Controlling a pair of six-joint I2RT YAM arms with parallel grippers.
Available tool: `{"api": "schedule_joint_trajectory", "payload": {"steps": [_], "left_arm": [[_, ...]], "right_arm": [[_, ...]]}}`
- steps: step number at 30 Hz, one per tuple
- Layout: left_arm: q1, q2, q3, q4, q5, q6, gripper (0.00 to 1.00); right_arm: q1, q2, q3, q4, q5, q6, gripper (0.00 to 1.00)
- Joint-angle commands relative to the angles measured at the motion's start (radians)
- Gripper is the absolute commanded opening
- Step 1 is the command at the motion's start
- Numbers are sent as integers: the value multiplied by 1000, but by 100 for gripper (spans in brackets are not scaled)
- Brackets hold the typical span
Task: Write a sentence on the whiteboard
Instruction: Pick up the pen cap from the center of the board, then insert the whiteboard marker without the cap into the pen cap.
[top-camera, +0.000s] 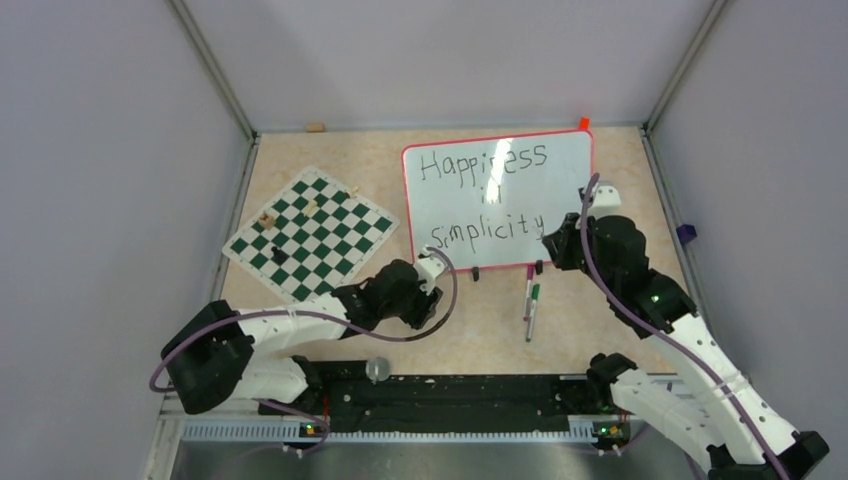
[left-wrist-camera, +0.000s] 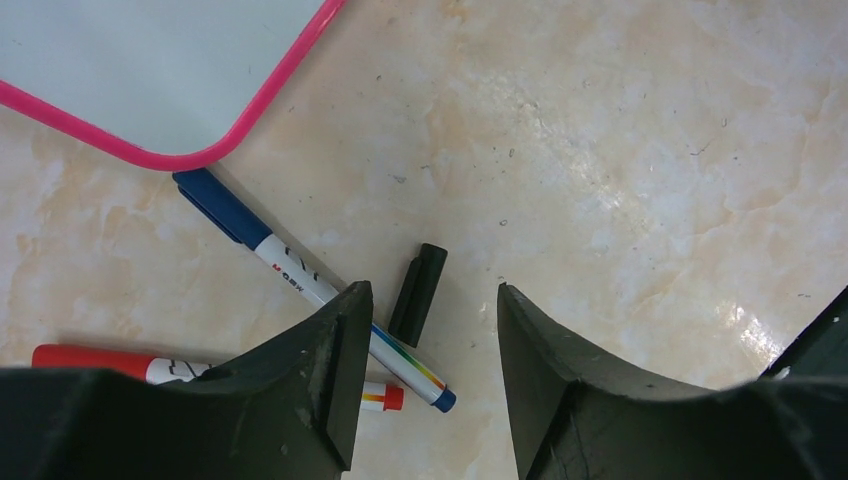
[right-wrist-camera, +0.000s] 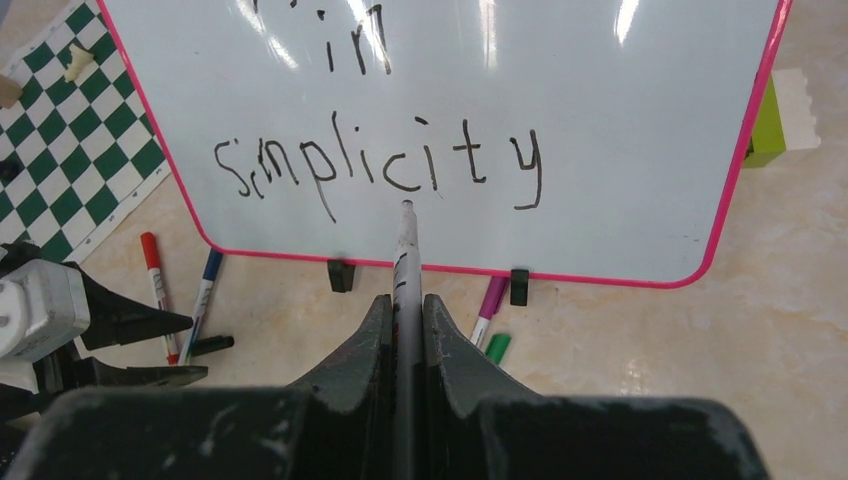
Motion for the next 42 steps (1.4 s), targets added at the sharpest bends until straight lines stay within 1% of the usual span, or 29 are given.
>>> {"api": "schedule_joint_trajectory", "payload": {"steps": [1, 8, 10, 12, 15, 16, 17, 18, 20, 22, 25, 27, 30, 33, 36, 39, 42], "left_arm": [[-11, 35, 31, -17, -26, 2, 54], [-20, 128, 80, -64, -47, -27, 53], [-28, 129, 79, -65, -42, -26, 49], [-31, 131, 80, -66, -50, -28, 41], [-35, 144, 87, -68, -35, -20, 25], [-40, 154, 92, -71, -26, -9, 18], [-46, 159, 99, -72, -15, 1, 7], [-50, 156, 113, -85, 1, 7, 0], [-59, 89, 91, -32, 69, 32, 0], [-61, -39, 2, 95, 103, 67, 0], [-60, -227, -143, 264, 101, 113, 0], [-60, -298, -229, 362, 80, 150, 0], [-60, -329, -283, 455, 73, 198, 0], [-60, -323, -285, 459, 53, 211, 0], [-61, -314, -273, 445, 53, 217, 0], [-61, -322, -273, 435, 56, 217, 0], [-61, -336, -280, 440, 66, 218, 0]], "right_arm": [[-11, -9, 18, 25, 8, 10, 0], [-11, -14, 16, 23, -1, 9, 0], [-11, -18, 16, 19, -5, 10, 0], [-11, -19, 18, 17, -15, 10, 0], [-11, -7, 25, 5, -52, 9, 0], [-11, -1, 30, -2, -66, 9, 0], [-11, 8, 34, -9, -81, 8, 0], [-10, 15, 38, -16, -100, 6, 0], [-11, 35, 50, -29, -153, 2, 0], [-11, 60, 59, -35, -264, -7, 0], [-11, 114, 71, -23, -499, -19, 0], [-10, 137, 55, 8, -582, -9, 0], [22, 148, 3, 84, -601, 28, 0], [119, 169, -29, 150, -554, 55, 0], [212, 211, -24, 193, -511, 75, 0], [251, 252, -24, 228, -502, 91, 0], [259, 287, -18, 240, -506, 98, 0]]}}
